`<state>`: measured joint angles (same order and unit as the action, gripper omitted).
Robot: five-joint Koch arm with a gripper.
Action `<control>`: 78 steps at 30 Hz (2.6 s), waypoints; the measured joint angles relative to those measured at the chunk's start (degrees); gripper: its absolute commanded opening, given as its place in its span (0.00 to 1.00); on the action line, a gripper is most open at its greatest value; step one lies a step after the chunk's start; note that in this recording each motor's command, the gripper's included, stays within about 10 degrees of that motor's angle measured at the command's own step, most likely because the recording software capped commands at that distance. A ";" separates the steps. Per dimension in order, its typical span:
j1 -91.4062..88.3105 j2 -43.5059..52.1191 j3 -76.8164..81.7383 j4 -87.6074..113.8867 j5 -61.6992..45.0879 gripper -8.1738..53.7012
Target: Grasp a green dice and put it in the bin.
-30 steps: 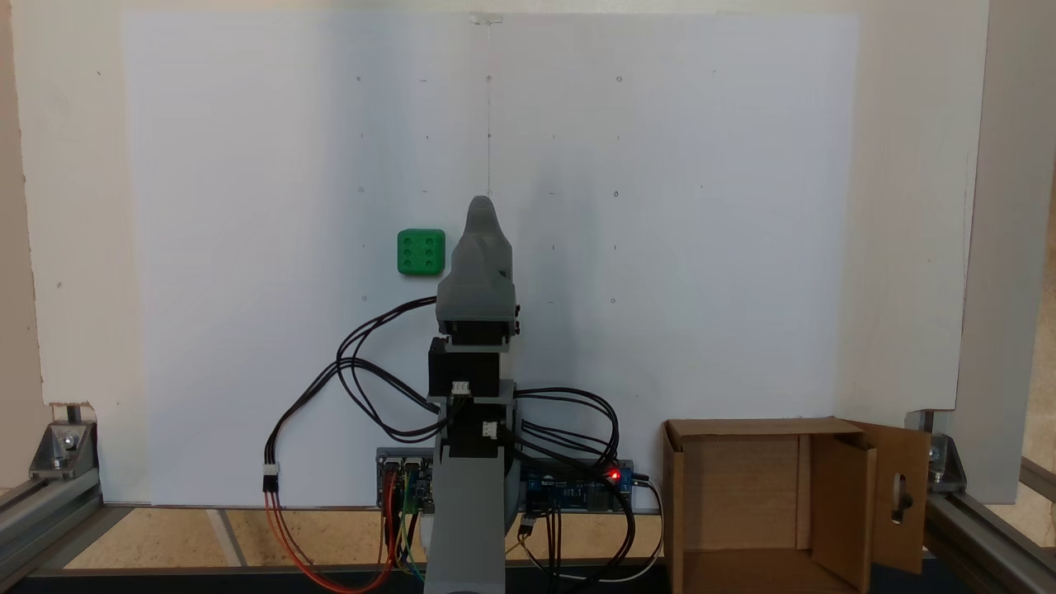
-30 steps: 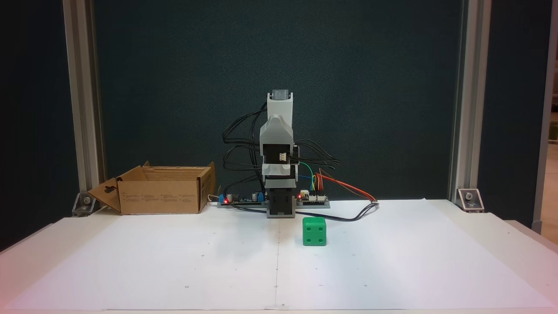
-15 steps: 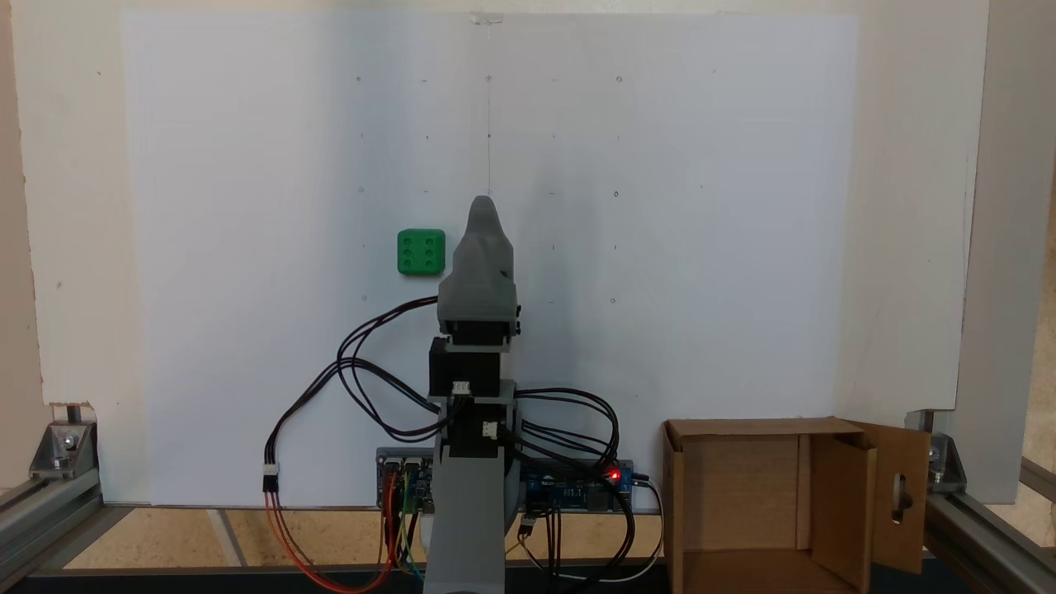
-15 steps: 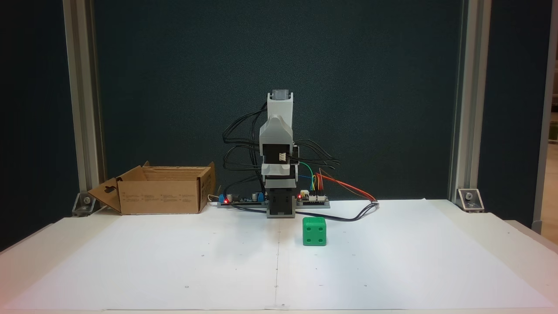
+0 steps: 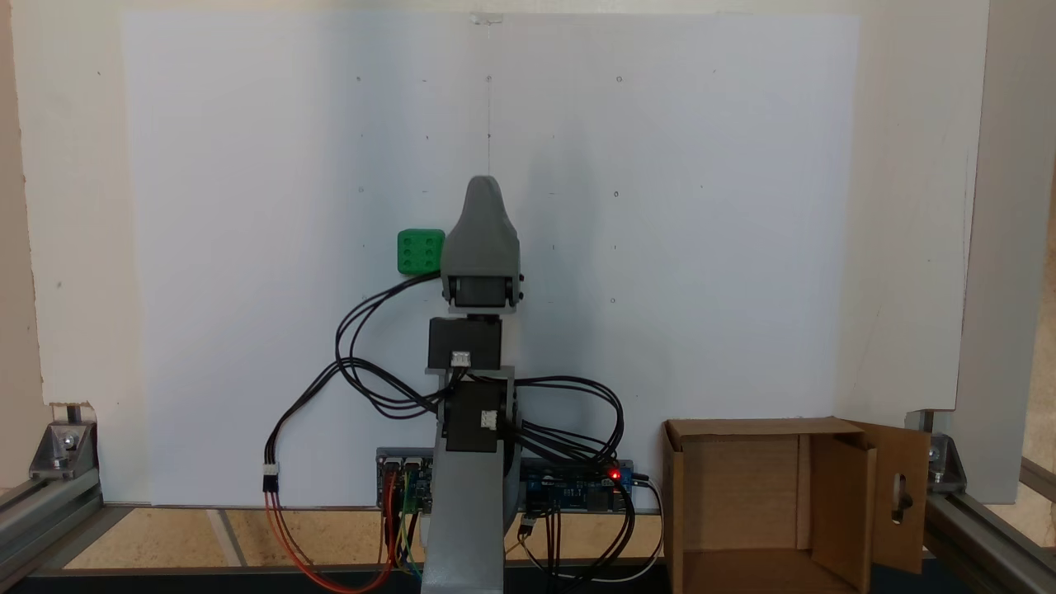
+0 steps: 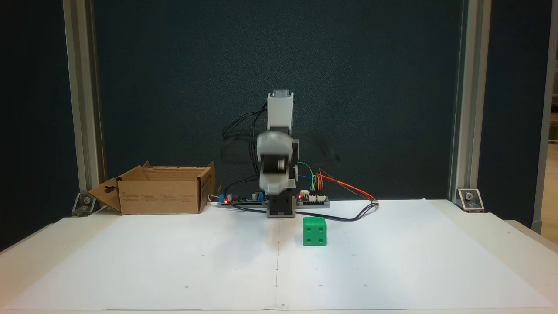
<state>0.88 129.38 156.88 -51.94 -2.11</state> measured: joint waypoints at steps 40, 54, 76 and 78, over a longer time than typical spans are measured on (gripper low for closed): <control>-14.85 -16.26 -51.59 122.52 23.03 0.86; -18.19 -22.24 -51.59 111.27 25.58 0.84; -25.14 -19.69 -41.22 99.76 28.04 0.85; -25.22 -19.69 -40.52 99.32 28.04 0.85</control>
<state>-24.35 109.69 116.37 47.37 25.93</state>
